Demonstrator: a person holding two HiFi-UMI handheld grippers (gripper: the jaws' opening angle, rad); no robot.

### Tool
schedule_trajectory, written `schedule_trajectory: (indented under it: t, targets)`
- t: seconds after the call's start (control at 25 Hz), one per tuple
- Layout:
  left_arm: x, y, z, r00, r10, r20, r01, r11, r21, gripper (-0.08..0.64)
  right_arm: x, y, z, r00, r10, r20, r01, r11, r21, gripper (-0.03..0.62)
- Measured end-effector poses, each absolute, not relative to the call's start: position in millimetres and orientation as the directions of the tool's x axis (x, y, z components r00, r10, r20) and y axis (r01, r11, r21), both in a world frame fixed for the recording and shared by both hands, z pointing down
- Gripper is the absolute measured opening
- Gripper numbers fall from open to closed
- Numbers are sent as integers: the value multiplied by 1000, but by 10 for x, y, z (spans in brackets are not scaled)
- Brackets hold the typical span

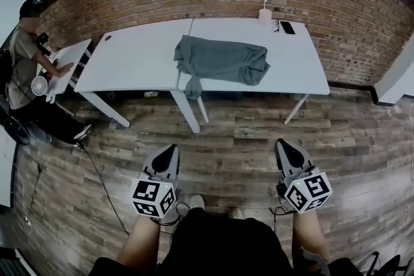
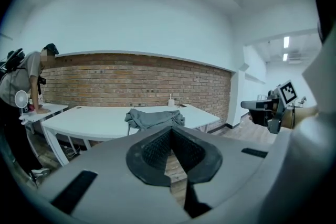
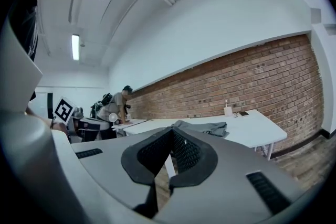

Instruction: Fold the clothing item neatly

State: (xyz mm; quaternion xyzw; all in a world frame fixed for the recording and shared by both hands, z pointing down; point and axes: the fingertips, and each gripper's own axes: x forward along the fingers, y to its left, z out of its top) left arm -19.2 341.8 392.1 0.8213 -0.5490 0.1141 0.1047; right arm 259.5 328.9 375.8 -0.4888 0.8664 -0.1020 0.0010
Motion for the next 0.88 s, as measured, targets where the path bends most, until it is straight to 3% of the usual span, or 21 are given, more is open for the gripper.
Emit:
schedule_trajectory:
  t: [0.32, 0.88]
  targets:
    - [-503, 3908, 3959, 381, -876, 294, -924, -372, 89, -2, 2203, 3657, 3649, -519, -853, 52, -845, 503, -183, 2]
    - [-1318, 4695, 3932, 494, -842, 216, -869, -470, 155, -2, 869, 4795, 3563, -466, -883, 52, -877, 453, -163, 2]
